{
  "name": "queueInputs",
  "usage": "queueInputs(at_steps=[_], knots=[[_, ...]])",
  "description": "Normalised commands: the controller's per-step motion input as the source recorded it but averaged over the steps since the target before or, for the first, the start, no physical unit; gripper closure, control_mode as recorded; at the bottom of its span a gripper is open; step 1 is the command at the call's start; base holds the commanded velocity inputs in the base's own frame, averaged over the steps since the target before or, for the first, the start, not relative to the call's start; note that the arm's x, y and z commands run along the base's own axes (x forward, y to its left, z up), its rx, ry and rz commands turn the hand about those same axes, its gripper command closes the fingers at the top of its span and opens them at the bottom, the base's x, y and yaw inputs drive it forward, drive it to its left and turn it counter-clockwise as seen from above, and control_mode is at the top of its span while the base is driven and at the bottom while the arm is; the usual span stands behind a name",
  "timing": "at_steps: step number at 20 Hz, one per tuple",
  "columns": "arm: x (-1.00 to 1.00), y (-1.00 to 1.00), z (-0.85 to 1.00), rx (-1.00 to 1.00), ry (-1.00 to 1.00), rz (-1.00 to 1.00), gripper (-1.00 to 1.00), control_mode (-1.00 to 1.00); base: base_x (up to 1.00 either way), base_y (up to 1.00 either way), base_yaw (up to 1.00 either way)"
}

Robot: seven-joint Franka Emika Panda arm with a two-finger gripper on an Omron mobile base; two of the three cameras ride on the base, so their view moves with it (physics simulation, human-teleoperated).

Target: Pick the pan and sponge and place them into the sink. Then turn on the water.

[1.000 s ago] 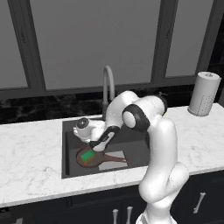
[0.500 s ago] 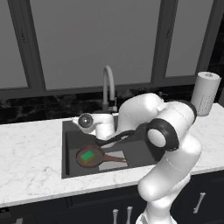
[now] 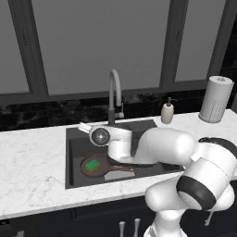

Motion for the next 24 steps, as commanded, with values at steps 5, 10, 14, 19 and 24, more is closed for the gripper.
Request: queueInputs(at_steps=[5,10,14,19,24], knots=[[-0.61,-0.28,0.56,0.01,-0.31,0.05,-1.0,-1.0,0.0,0.0,0.0],[-0.36,-0.35,0.58,0.03,-0.17,0.08,-1.0,-1.0,0.0,0.0,0.0],[-0.02,-0.48,0.61,0.08,-0.01,0.08,-1.0,-1.0,0.0,0.0,0.0],[-0.02,-0.53,0.59,0.19,0.03,0.1,-1.0,-1.0,0.0,0.0,0.0],[-0.17,-0.51,0.55,0.23,0.04,0.09,-1.0,-1.0,0.0,0.0,0.0]])
